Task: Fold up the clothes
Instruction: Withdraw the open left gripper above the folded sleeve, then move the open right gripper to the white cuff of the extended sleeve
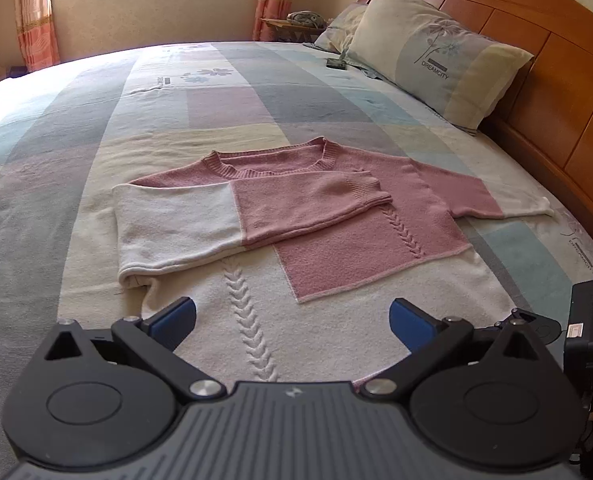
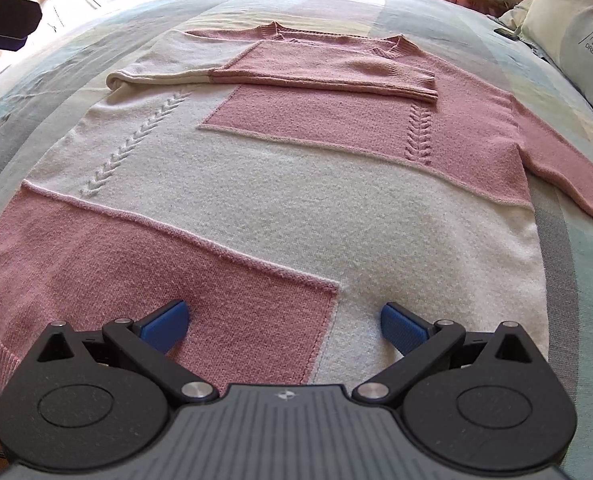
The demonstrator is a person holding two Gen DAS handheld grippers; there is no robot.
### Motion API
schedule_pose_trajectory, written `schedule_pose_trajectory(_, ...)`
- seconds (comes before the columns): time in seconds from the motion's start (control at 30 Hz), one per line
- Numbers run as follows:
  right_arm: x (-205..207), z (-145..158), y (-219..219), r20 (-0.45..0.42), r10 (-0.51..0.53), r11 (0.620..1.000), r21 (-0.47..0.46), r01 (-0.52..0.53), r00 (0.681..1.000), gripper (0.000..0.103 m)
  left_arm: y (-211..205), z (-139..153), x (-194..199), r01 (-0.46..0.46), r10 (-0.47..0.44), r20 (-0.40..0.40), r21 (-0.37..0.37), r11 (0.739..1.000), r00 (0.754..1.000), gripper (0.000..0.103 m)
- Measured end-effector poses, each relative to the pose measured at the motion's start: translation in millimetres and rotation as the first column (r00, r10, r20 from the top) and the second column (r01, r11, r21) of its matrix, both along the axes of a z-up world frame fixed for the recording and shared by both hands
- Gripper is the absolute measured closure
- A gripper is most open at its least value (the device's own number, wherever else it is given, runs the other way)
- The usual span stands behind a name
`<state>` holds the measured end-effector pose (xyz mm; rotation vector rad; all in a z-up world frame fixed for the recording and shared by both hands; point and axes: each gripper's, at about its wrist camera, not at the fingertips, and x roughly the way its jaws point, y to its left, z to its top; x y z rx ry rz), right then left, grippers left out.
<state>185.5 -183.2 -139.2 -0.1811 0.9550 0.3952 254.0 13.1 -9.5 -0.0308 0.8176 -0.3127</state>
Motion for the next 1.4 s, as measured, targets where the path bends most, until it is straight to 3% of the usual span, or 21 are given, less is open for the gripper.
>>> schedule_pose_trajectory(0.13,-16,-5,-10,0.089,0.055,0.998,0.026,-0.058,0.995,0.0,-30,-41,24,0.043,-0.044,0.017,0.045,0.998,0.999,0.001)
schedule_pose_trajectory(0.23,-27,-6,-16,0.134,0.033,0.998,0.039,-0.039,0.99,0.0,-36,-74,33,0.032,-0.036,0.03,0.102,0.994,0.999,0.001)
schedule_pose_trajectory(0.33,-36,-5,-16,0.142,-0.025,0.999,0.026,0.021,0.99,0.0,-29,-103,38,0.051,-0.05,-0.017,0.05,0.997,0.999,0.001)
schedule_pose_trajectory(0.4,-43,-6,-20,0.148,-0.062,0.998,0.033,0.058,0.987,0.0,-33,-96,34,0.084,-0.085,0.008,0.082,0.993,0.996,0.001)
schedule_pose_trajectory(0.57,-55,-10,-26,0.16,-0.138,0.99,0.061,0.13,0.977,0.0,-32,-69,22,0.148,-0.147,0.046,-0.014,0.989,0.988,0.001)
schedule_pose_trajectory(0.7,-56,0,-29,0.095,-0.194,0.981,0.052,0.189,0.976,0.0,-35,-60,11,0.176,-0.177,0.076,0.021,0.984,0.981,0.001)
schedule_pose_trajectory(0.9,-25,19,-57,0.086,-0.295,0.947,0.159,0.279,0.952,0.0,-34,-57,11,0.213,-0.211,0.057,-0.036,0.976,0.976,0.001)
schedule_pose_trajectory(0.93,-16,16,-63,0.047,-0.304,0.938,0.186,0.291,0.951,0.0,-35,-58,11,0.214,-0.213,0.048,-0.039,0.976,0.976,0.001)
schedule_pose_trajectory(1.0,-2,4,-72,-0.035,-0.321,0.922,0.215,0.321,0.946,0.0,-39,-58,8,0.228,-0.227,0.06,-0.01,0.974,0.972,0.001)
schedule_pose_trajectory(1.07,-4,2,-77,-0.019,-0.312,0.923,0.232,0.307,0.95,0.0,-44,-57,4,0.246,-0.247,0.082,0.019,0.969,0.965,0.001)
schedule_pose_trajectory(1.2,-4,18,-100,0.012,-0.346,0.89,0.319,0.325,0.938,0.0,-44,-57,2,0.277,-0.275,0.089,-0.008,0.961,0.957,0.001)
schedule_pose_trajectory(1.27,2,27,-121,0.046,-0.408,0.858,0.361,0.365,0.912,0.0,-45,-57,1,0.278,-0.276,0.095,-0.005,0.961,0.956,0.001)
schedule_pose_trajectory(1.4,31,29,-190,0.036,-0.557,0.723,0.513,0.463,0.83,0.0,-45,-55,0,0.279,-0.276,0.109,-0.015,0.96,0.955,0.001)
